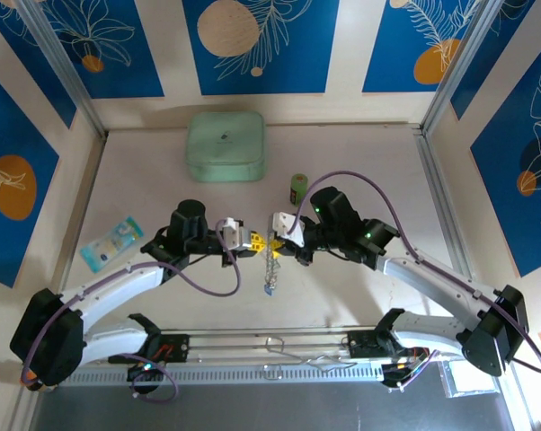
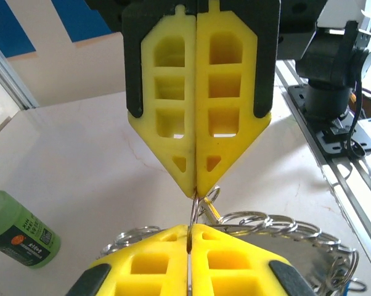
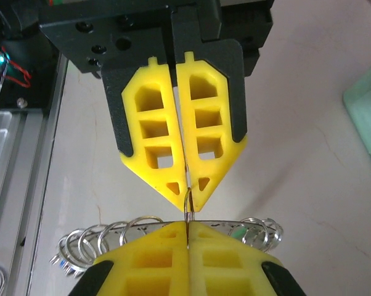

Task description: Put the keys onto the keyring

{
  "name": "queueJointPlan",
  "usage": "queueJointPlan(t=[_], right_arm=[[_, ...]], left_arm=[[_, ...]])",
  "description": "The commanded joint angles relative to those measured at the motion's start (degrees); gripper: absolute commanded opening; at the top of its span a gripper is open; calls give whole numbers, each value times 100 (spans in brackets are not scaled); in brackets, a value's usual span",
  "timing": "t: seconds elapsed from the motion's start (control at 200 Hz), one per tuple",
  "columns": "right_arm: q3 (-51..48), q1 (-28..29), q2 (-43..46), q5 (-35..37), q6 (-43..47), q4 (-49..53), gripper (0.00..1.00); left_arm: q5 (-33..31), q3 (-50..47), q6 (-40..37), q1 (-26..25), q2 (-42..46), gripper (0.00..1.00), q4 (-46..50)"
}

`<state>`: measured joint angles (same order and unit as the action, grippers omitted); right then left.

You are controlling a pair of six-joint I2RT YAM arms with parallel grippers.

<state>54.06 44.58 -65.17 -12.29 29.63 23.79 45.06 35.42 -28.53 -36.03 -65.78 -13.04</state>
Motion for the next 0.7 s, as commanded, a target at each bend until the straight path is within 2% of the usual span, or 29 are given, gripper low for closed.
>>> queueJointPlan(t=[0.0, 0.07, 0.33, 0.375, 0.425, 0.695], right_arm=[[328, 138, -90, -18, 222, 453, 0], [309, 148, -110, -148, 100, 311, 0], [88, 165, -107, -216, -207, -119, 0], [89, 165, -110, -221, -224, -142, 0], [94, 165, -134, -225, -253, -163, 0], [201, 174, -318, -326, -271, -246, 0]], left_arm=[[-43, 177, -160, -17, 74, 4, 221], [3, 151, -69, -18, 74, 0, 102], [171, -47, 547, -18, 5, 0, -744], [209, -51, 587, -17, -26, 0, -785], [205, -43, 637, -17, -49, 5, -814], [299, -36, 647, -18, -52, 5, -839]])
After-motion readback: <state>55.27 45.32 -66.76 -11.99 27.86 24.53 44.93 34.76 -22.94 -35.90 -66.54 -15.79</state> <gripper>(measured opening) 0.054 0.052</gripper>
